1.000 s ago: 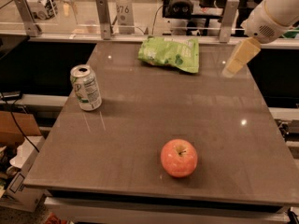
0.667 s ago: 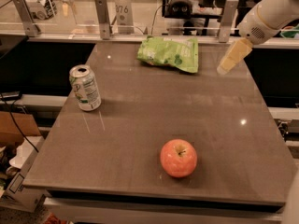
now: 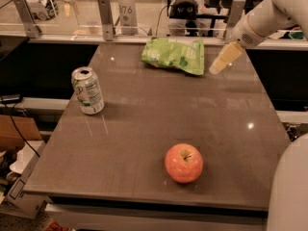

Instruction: Move green rice chip bag near apple

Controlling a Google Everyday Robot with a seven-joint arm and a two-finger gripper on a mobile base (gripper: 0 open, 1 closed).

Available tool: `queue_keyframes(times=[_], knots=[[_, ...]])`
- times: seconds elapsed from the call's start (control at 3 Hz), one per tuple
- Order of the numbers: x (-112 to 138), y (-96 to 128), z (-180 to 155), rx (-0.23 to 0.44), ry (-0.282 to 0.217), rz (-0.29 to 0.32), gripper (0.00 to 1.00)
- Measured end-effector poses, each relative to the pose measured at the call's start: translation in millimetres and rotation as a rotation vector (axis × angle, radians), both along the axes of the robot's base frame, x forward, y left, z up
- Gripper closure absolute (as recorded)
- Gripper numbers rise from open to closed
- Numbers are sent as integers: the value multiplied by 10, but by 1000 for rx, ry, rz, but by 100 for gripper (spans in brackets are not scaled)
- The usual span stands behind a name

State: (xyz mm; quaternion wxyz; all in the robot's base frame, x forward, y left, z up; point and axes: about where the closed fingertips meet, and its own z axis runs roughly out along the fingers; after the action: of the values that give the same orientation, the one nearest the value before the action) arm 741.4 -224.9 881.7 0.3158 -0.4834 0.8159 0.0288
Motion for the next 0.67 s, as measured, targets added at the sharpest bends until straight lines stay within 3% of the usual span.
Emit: queue_keyframes(times=[0.67], knots=[[323,318,-118,114,-124,-37,0]])
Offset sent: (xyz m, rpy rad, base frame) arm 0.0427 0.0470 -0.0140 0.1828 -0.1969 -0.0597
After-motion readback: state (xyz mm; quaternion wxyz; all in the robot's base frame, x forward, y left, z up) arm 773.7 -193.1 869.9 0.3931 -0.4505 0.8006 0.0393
